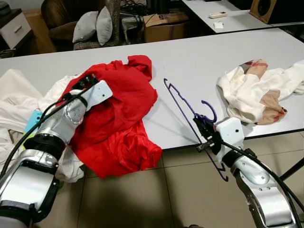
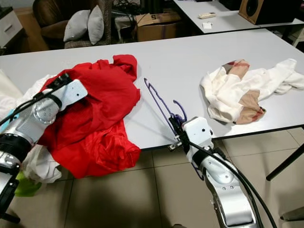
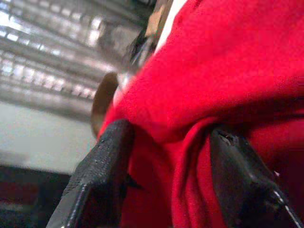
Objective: Hang hanger
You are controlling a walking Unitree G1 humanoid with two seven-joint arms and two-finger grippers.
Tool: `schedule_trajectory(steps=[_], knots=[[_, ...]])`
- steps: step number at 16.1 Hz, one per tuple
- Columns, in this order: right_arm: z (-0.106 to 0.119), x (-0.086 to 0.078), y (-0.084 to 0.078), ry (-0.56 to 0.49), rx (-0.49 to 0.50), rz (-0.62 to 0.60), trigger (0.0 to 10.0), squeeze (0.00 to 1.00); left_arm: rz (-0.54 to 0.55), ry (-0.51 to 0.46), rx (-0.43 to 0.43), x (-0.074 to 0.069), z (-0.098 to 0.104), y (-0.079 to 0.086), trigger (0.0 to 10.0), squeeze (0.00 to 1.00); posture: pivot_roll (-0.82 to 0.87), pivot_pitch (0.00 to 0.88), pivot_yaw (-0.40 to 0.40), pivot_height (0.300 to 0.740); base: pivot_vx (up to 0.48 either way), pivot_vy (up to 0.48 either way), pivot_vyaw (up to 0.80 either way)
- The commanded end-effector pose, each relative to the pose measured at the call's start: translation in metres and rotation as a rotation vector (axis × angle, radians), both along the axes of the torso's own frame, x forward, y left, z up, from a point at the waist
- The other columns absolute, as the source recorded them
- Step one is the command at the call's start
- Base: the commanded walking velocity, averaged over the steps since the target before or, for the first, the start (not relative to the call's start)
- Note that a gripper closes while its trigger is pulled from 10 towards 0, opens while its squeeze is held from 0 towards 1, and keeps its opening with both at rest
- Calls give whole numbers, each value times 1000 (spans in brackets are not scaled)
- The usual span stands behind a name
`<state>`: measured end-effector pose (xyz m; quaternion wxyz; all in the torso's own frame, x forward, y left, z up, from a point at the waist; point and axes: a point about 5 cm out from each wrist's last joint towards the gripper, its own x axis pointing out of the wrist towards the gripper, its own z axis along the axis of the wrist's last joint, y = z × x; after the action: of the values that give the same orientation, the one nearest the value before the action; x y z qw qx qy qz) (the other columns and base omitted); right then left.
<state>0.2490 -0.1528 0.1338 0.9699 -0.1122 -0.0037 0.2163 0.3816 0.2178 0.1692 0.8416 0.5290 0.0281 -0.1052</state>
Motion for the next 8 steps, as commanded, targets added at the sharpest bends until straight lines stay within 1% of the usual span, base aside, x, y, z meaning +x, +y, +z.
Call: schedule_trajectory(steps=[1, 2, 3, 4, 5, 6, 7, 8], knots=[[3, -1, -1, -20, -9, -3, 10000, 0, -42, 34, -23, -5, 4, 3, 10000, 0, -74, 0, 102, 740, 0, 0, 0], [3, -4, -5, -20, -12, -21, 10000, 0, -66, 60, -19, -15, 9, 10, 10000, 0, -80, 0, 106, 740, 0, 0, 0], [2, -6, -7, -18, -13, -28, 10000, 0, -54, 34, -8, -20, 18, 17, 10000, 0, -83, 0, 107, 740, 0, 0, 0], [2, -7, -8, -17, -15, -30, 10000, 0, -55, 6, -27, -24, 28, 20, 10000, 0, -89, 0, 110, 740, 0, 0, 0], [2, -8, -8, -16, -16, -31, 10000, 0, -78, 11, -51, -27, 31, 20, 10000, 0, -89, 0, 110, 740, 0, 0, 0], [2, -10, -10, -14, -18, -36, 10000, 0, -117, 52, -101, -39, 38, 20, 10000, 0, -90, 0, 108, 740, 0, 0, 0], [2, -11, -11, -11, -18, -41, 10000, 0, -115, 85, -122, -50, 43, 23, 10000, 0, -85, 0, 103, 740, 0, 0, 0], [2, -12, -12, -8, -18, -42, 10000, 0, -108, 99, -118, -55, 46, 25, 10000, 0, -80, 0, 99, 740, 0, 0, 0]])
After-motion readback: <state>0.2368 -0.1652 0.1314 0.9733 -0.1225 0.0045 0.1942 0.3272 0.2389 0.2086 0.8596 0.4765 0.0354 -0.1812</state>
